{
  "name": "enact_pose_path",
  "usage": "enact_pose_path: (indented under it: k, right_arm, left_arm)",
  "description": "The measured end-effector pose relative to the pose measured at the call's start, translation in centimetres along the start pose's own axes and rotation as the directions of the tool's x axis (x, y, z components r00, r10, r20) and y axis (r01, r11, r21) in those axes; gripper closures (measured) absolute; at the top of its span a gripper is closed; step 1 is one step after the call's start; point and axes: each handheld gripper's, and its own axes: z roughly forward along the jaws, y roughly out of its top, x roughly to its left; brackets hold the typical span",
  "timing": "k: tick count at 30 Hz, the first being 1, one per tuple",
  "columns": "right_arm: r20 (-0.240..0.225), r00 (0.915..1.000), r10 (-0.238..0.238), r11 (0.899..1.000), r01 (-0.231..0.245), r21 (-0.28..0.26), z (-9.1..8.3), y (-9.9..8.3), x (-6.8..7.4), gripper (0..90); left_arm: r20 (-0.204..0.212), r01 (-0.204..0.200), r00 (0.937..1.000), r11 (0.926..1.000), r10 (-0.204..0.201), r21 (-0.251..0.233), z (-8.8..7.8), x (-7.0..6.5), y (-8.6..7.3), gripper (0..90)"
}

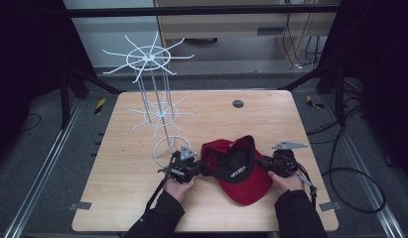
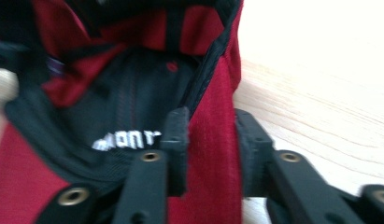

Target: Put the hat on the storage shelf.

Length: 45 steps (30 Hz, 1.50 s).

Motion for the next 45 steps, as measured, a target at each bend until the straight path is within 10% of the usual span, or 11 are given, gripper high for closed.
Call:
enact_pose_path:
  k: [8,21,32,45]
  right_arm:
    - [-0.108,0.9940,-0.018,0.994,0.006,-0.108,-2.2,0.9,1.0,85.7]
    - [0.090,0.9761,-0.198,0.960,0.211,-0.182,-5.4,1.6,3.8,86.3]
    - [0.123,0.9637,-0.237,0.951,0.256,-0.173,-5.9,1.8,4.9,86.2]
    - [0.112,0.9636,-0.243,0.951,0.259,-0.168,-5.8,2.0,5.6,86.0]
  left_arm:
    - [-0.008,0.031,0.9995,0.9994,-0.031,-0.016,0.6,0.4,0.0,86.0]
    - [0.041,0.041,0.9985,0.9967,-0.038,-0.070,-0.8,0.2,0.1,71.8]
    - [0.032,-0.077,0.9961,0.9855,0.082,-0.151,-2.7,-2.4,1.8,49.3]
    - [0.041,-0.167,0.9836,0.9713,0.176,-0.170,-0.3,-4.6,5.5,46.2]
